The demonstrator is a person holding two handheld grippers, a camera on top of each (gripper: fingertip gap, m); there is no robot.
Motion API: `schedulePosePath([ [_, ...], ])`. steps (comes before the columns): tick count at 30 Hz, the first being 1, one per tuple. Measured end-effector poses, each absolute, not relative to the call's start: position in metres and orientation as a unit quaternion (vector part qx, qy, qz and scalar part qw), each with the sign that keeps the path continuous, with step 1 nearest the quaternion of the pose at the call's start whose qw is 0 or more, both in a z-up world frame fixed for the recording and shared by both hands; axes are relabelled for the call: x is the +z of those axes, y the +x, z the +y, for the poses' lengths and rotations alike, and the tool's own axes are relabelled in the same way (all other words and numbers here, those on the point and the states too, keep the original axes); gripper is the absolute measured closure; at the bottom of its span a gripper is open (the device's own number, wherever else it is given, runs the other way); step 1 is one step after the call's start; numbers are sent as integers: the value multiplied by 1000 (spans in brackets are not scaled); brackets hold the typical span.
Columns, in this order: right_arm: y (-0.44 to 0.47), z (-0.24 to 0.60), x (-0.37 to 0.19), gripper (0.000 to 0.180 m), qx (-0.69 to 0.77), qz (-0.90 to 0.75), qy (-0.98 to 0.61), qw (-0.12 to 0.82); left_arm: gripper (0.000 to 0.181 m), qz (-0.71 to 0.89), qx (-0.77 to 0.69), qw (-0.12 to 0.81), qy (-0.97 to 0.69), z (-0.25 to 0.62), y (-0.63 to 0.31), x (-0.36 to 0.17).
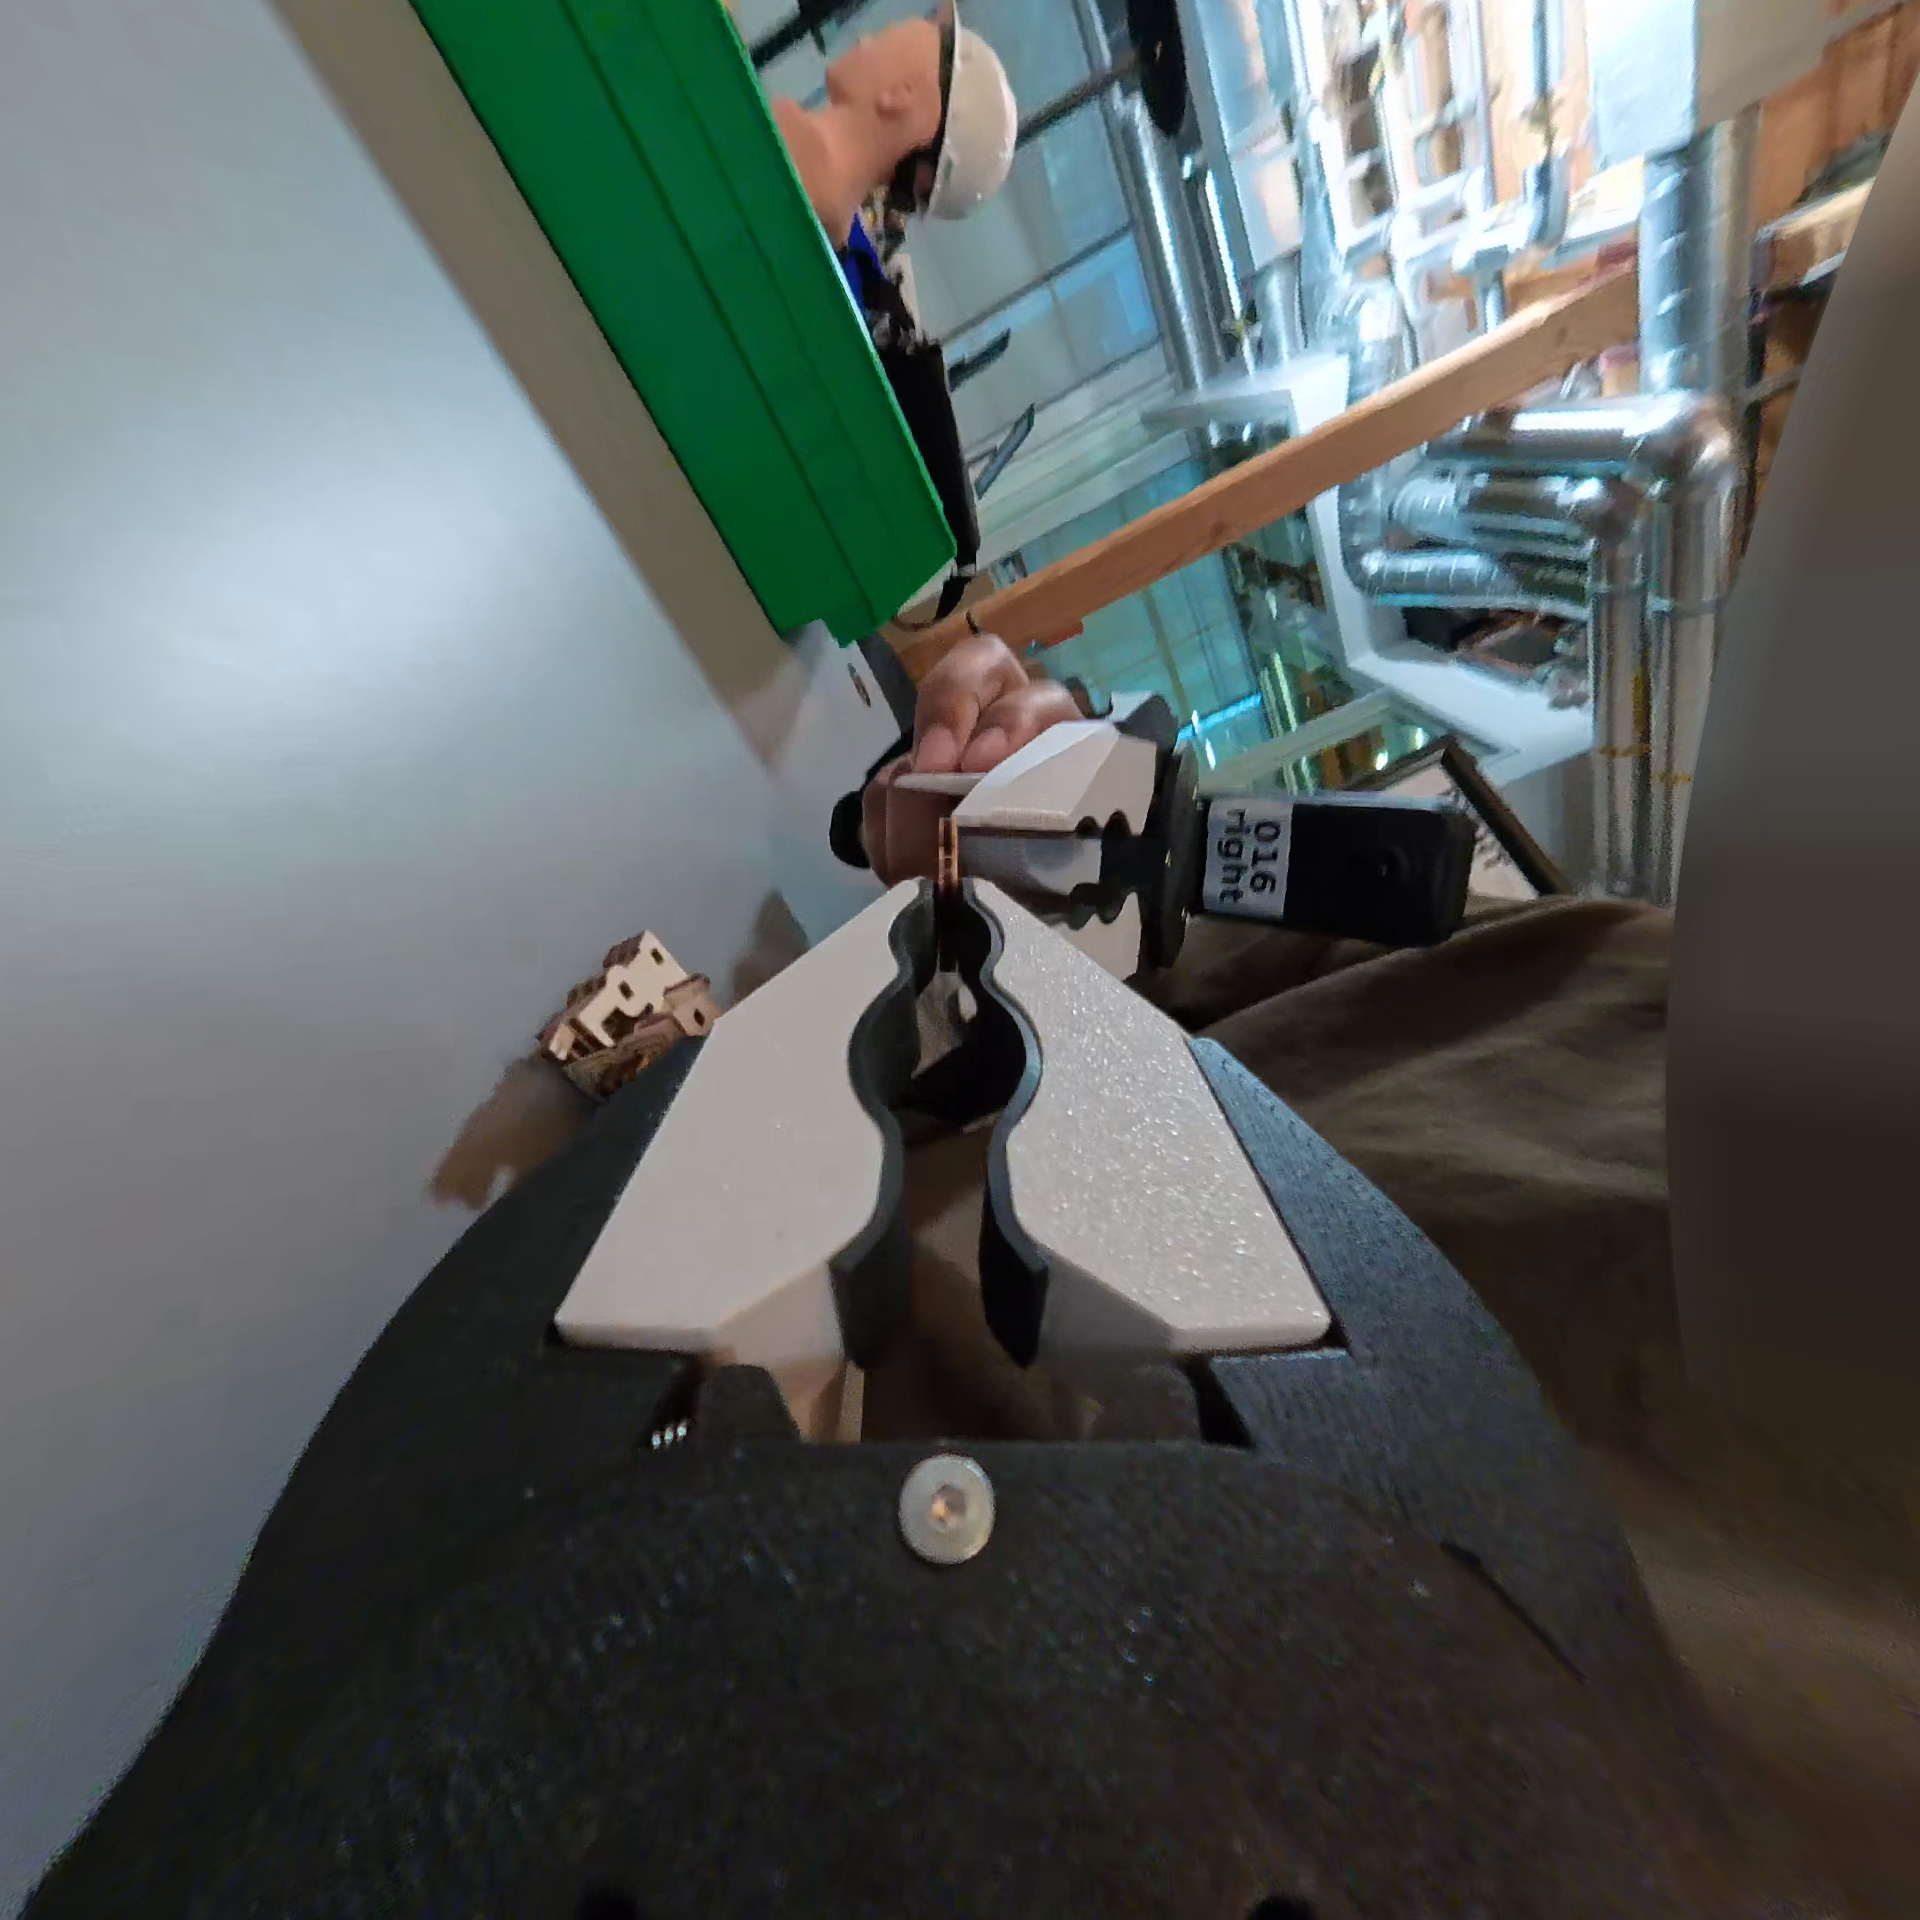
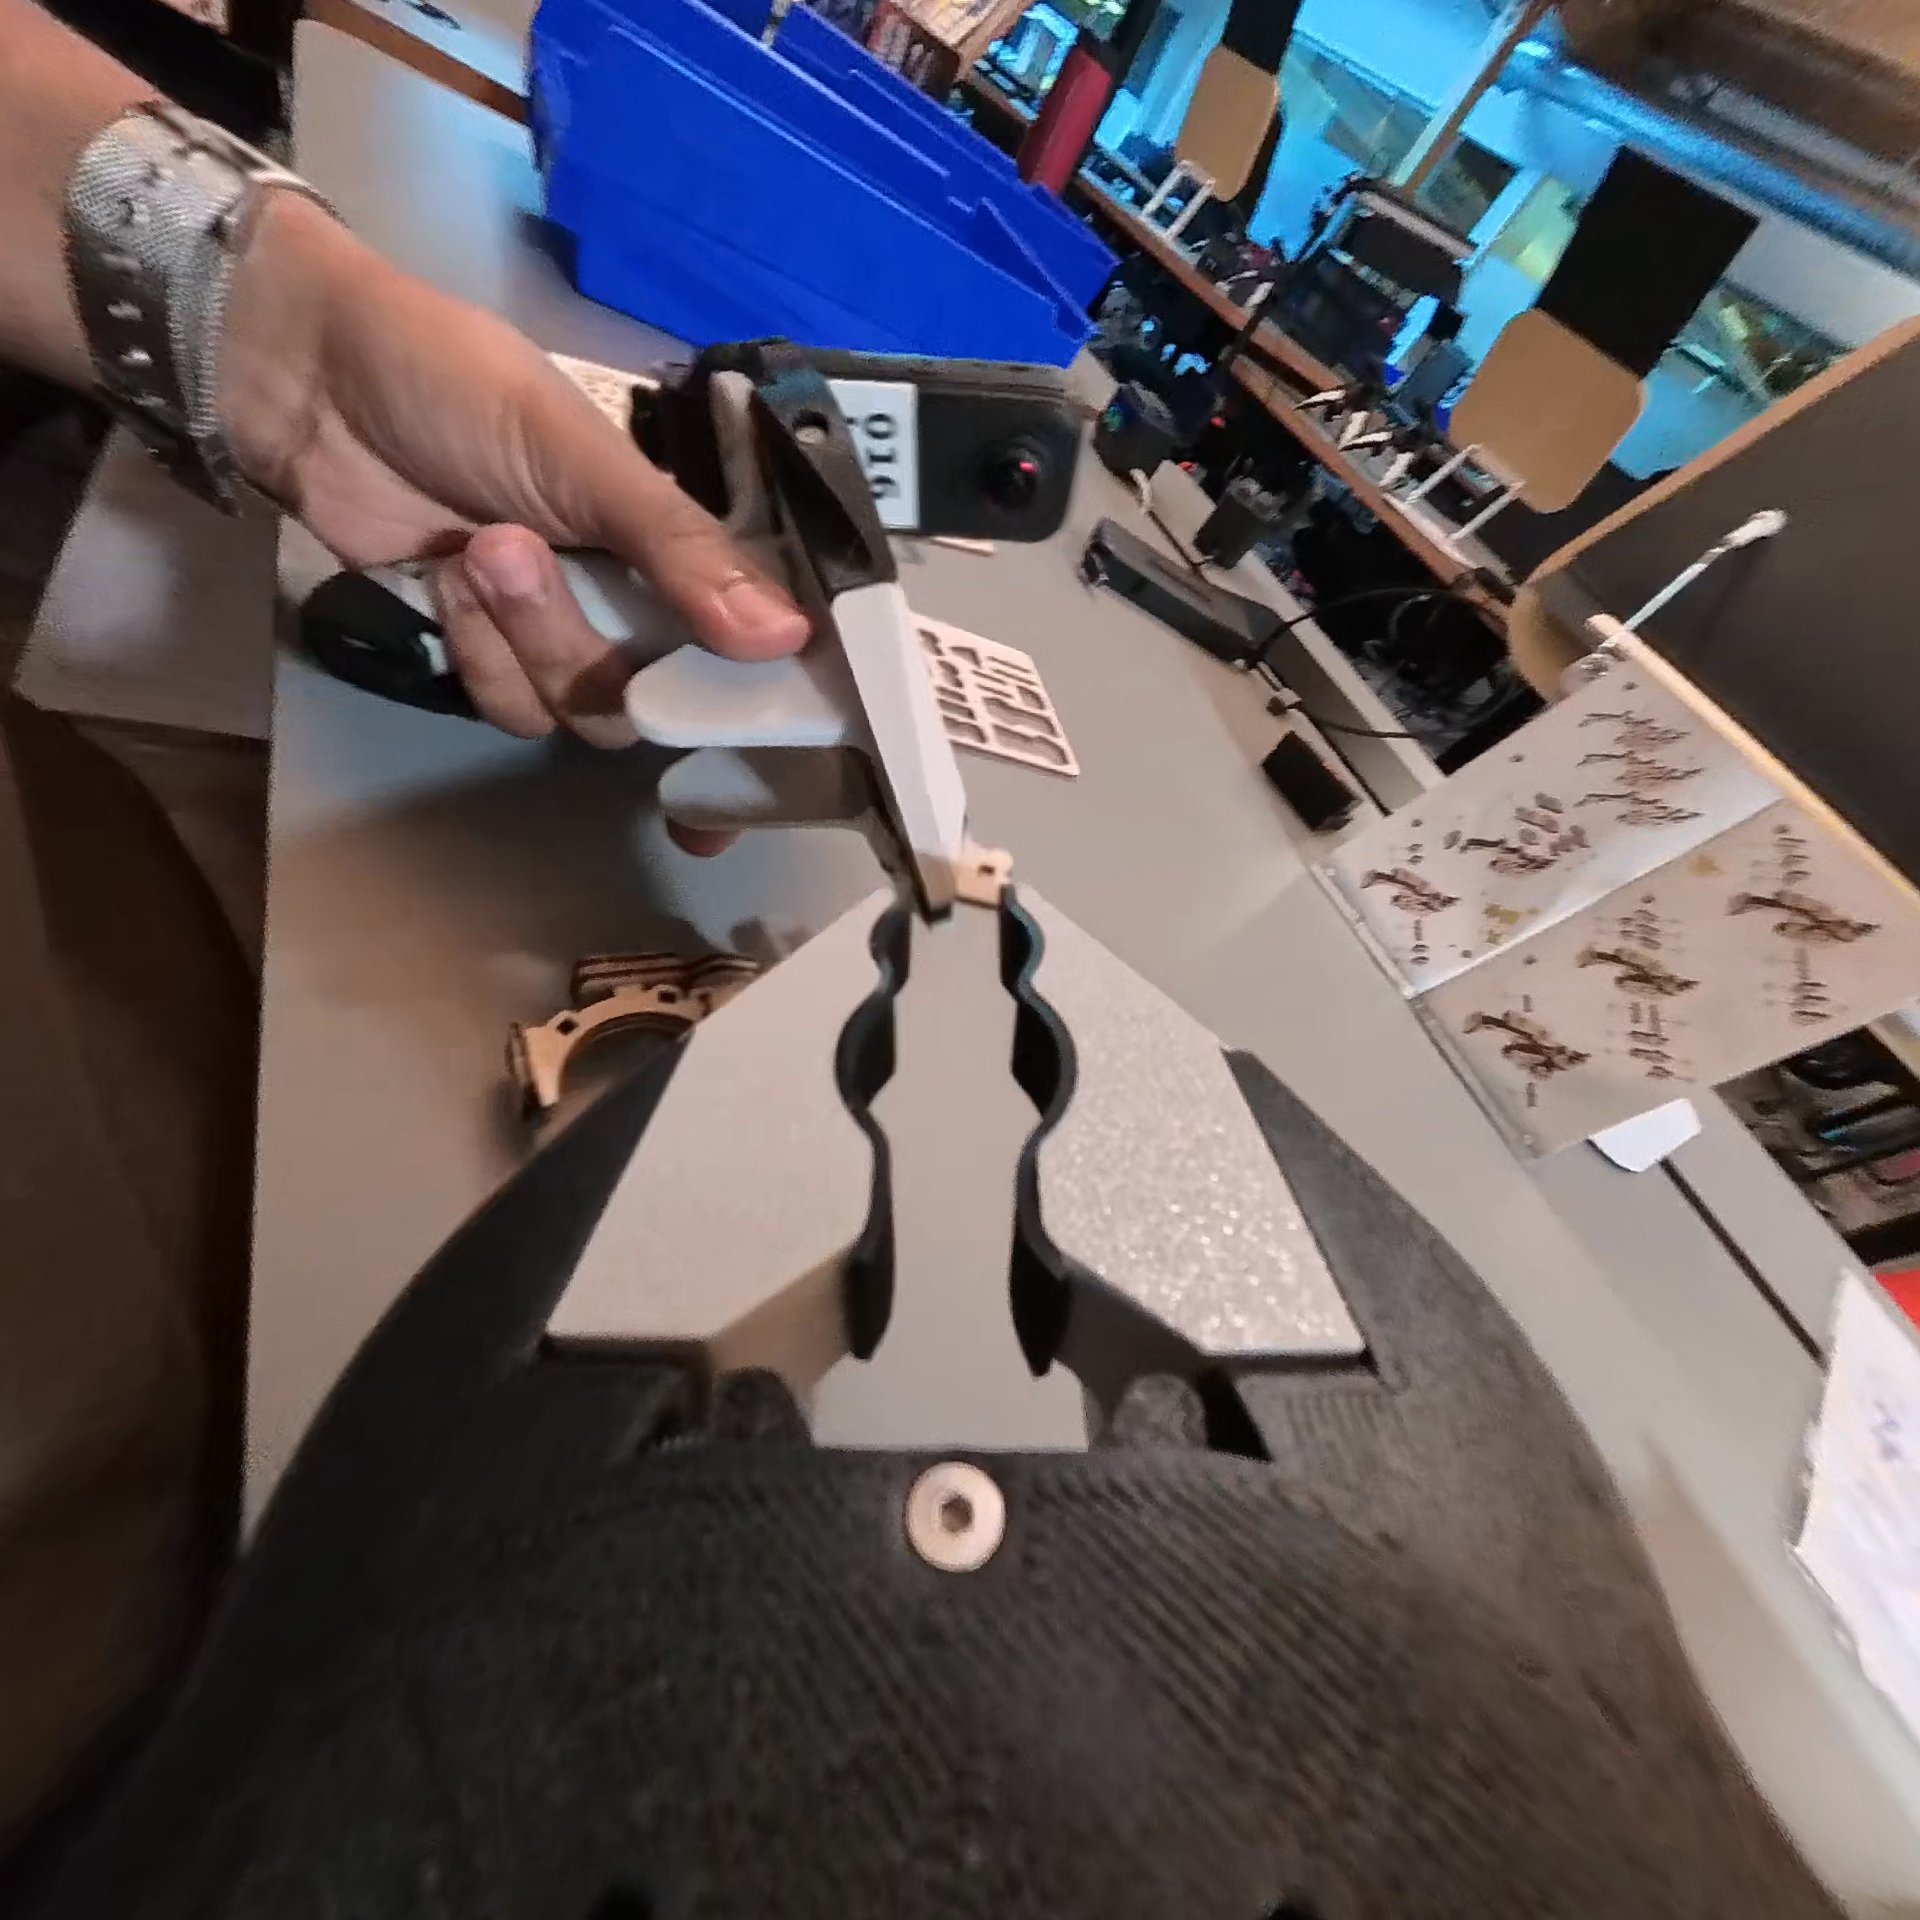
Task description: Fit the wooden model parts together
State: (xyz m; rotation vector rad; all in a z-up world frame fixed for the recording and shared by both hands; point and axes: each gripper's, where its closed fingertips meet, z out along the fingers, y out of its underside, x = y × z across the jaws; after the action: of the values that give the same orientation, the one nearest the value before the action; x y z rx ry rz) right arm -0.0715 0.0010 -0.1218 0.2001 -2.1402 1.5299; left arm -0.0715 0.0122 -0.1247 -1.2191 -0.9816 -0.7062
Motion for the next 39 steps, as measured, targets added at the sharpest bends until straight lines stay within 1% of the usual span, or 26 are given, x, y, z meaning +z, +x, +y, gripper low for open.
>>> schedulePosePath([
  [2,-77,4,-119,162,567,-782,60,253,181,-445,-306,666,-515,2,-79,-122],
  [6,-77,0,-124,153,576,-794,14,194,181,-462,-298,683,-481,-9,-88,-119],
  [9,-76,-7,-120,151,586,-791,-11,176,181,-460,-317,688,-462,-7,-87,-116],
  [15,-79,-12,-119,148,592,-787,-38,171,181,-453,-337,694,-447,2,-83,-111],
  [21,-79,-11,-115,154,587,-781,-8,214,181,-444,-369,698,-424,11,-78,-107],
  [25,-76,-9,-113,154,595,-782,-10,187,181,-435,-372,699,-428,13,-76,-105],
  [28,-79,-5,-111,154,605,-778,-24,169,174,-441,-357,700,-434,10,-79,-108],
  [34,-85,0,-113,154,607,-779,-39,153,175,-441,-340,703,-442,2,-82,-109],
  [39,-81,-2,-115,154,602,-782,-22,159,176,-436,-350,697,-449,7,-79,-110],
])
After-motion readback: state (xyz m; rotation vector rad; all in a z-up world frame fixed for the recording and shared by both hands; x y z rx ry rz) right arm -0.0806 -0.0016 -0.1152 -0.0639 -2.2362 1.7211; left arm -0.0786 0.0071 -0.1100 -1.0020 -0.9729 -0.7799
